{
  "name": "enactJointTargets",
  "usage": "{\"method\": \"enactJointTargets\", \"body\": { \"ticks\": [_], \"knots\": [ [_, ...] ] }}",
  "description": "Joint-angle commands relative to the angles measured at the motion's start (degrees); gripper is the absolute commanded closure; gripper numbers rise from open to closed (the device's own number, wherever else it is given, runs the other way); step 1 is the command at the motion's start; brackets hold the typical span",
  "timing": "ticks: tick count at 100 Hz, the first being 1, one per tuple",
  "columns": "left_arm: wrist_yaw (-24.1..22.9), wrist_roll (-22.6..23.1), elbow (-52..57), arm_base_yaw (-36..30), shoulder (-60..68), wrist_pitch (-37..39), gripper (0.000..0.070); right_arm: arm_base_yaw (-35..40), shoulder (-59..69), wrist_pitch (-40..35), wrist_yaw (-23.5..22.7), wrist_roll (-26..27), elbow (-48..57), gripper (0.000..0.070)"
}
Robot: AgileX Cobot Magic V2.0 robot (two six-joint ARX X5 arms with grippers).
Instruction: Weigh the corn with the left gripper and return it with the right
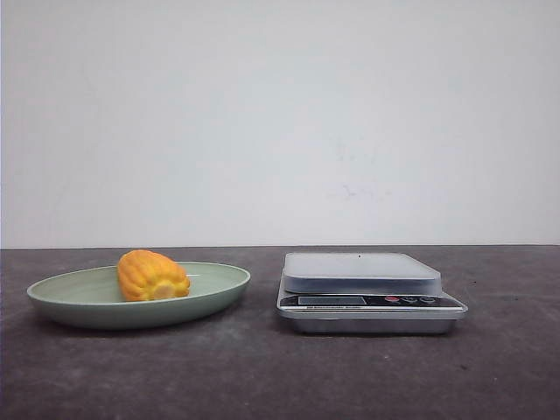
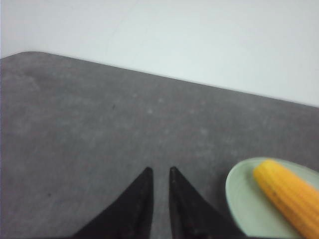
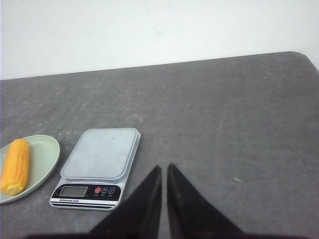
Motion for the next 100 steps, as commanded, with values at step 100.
{"method": "enactJointTargets", "body": {
  "ticks": [100],
  "knots": [
    [0.3,3.4,-1.0,0.1,-0.1,-4.6,0.0681,-2.0,-0.5,3.5,3.1,-4.9,-0.1,0.0688]
  ]
}}
